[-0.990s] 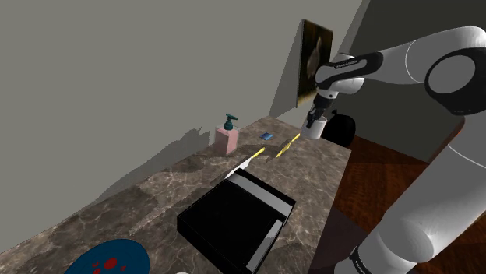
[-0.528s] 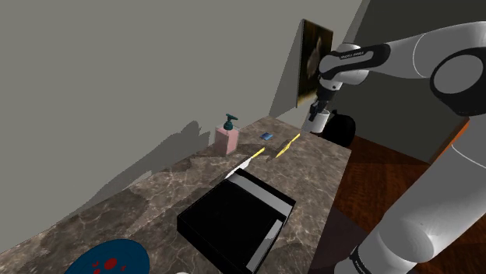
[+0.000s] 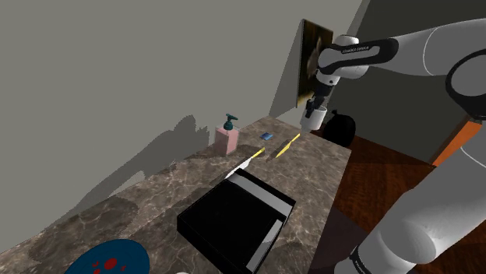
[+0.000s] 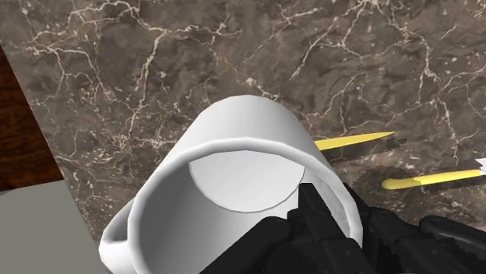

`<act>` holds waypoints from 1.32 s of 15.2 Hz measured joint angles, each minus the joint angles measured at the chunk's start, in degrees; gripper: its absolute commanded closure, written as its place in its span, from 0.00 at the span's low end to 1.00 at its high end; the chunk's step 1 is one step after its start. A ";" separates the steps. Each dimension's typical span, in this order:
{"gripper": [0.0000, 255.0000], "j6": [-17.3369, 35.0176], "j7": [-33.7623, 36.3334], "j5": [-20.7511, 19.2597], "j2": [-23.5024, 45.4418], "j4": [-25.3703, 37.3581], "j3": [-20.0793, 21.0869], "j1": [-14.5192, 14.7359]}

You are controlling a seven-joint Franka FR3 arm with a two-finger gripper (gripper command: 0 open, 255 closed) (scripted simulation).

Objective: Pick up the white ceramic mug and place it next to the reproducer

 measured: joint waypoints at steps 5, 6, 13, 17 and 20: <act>1.00 0.44 8.24 -2.16 -5.19 -5.31 4.76 2.56; 1.00 0.52 9.89 -2.38 -5.91 -6.11 5.78 3.08; 1.00 0.81 19.55 -2.59 -8.23 -8.91 11.98 6.40; 1.00 0.56 25.69 -2.37 -9.17 -9.76 16.03 8.65; 1.00 0.52 29.80 -2.05 -8.63 -9.32 18.72 10.23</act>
